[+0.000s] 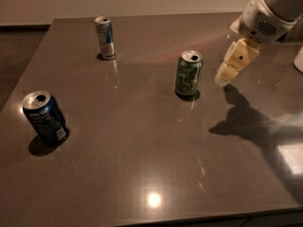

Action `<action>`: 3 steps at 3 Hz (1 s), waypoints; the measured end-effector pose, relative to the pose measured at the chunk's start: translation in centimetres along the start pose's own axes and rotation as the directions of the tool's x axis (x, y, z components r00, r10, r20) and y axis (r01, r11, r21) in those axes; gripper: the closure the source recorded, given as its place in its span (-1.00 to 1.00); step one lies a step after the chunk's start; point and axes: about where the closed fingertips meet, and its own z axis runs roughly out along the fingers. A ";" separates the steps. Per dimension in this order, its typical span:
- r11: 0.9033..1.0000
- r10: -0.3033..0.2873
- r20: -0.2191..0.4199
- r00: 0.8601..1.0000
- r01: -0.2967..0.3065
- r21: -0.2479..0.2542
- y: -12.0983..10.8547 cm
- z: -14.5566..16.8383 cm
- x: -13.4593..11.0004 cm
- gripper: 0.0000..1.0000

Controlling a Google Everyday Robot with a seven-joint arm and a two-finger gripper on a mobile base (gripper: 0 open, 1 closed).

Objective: Move green can near redbull can

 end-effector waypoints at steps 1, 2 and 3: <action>0.999 0.037 0.028 0.999 -0.037 0.014 -1.8 2.9 -1.5 -1.00; 0.999 0.050 0.041 0.998 -0.050 0.002 -2.0 4.8 -2.3 -1.00; 0.999 0.036 0.056 0.998 -0.036 -0.013 -1.4 6.2 -3.6 -1.00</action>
Offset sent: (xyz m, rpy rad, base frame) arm 0.0530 0.0392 -0.0413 0.0783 0.0018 -0.0464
